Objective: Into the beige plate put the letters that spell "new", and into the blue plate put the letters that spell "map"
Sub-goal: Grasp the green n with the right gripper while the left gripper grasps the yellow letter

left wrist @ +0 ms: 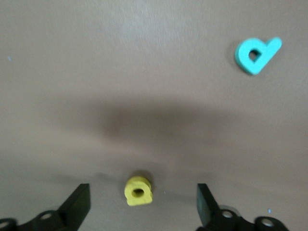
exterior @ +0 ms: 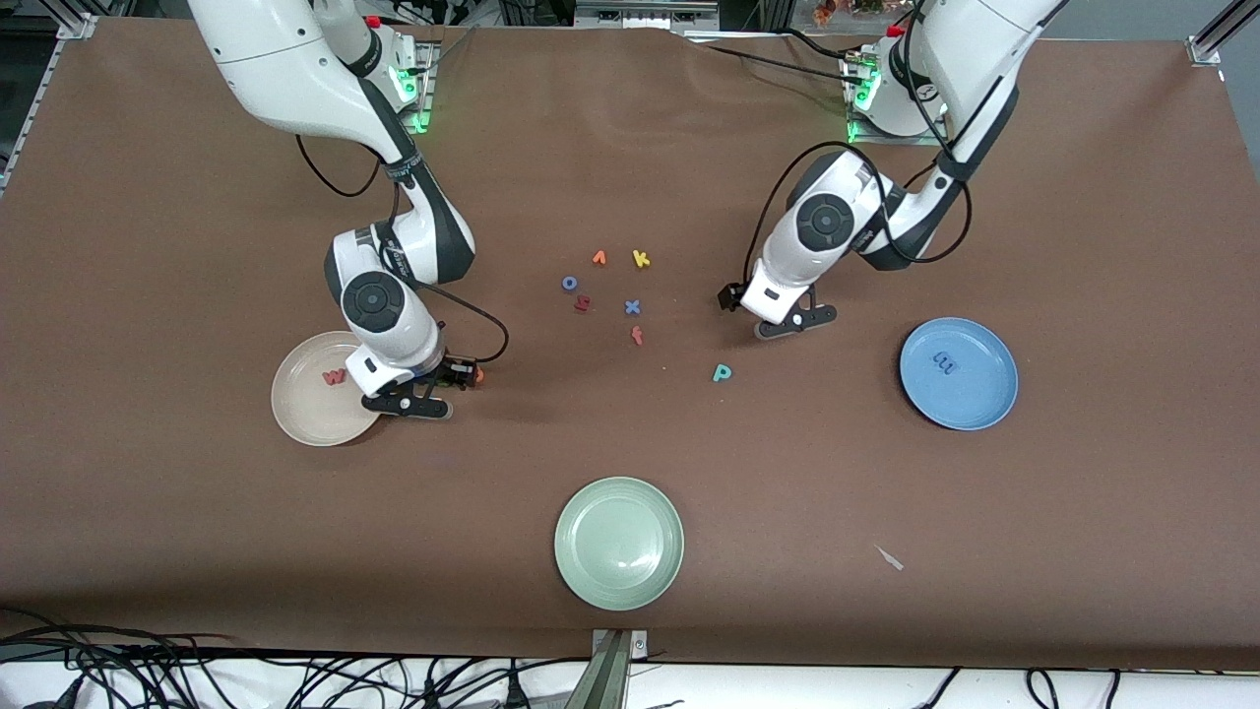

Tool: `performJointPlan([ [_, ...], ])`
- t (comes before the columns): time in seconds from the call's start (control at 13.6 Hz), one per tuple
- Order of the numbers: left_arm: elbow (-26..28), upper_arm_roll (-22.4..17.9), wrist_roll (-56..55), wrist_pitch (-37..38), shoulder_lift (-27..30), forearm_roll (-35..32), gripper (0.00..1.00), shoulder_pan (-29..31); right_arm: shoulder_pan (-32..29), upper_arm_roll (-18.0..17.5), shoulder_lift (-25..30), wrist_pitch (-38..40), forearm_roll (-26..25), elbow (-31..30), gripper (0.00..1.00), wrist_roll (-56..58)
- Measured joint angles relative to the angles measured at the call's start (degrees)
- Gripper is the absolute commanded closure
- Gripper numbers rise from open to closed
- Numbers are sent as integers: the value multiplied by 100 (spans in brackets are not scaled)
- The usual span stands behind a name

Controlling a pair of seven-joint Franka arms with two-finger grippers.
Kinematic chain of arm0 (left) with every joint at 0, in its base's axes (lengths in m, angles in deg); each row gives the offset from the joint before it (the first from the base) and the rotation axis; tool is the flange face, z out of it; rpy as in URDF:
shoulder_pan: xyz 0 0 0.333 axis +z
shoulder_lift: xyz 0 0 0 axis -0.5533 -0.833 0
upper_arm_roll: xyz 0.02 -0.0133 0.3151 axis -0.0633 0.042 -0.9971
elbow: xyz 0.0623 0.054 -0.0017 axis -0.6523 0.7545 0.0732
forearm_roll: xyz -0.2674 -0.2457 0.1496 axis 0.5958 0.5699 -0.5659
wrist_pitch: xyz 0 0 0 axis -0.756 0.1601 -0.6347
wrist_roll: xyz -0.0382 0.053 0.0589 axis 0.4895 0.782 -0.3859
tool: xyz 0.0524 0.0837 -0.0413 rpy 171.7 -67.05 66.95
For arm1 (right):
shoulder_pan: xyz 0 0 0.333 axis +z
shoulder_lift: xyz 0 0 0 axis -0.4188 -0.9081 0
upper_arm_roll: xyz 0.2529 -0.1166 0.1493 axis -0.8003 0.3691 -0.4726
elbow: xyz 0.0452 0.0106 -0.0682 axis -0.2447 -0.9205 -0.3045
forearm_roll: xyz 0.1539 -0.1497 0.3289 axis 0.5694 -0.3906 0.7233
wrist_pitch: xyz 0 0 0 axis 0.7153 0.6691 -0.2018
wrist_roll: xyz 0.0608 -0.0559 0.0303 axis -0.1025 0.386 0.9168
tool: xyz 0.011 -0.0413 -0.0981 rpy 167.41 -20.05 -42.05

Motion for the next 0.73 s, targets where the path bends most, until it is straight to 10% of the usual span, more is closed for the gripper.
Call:
performJointPlan([
  [0.73,45,-48,-276,0,-204,-392,46,-166,2,-3,-23,-172,5,-89,72,1],
])
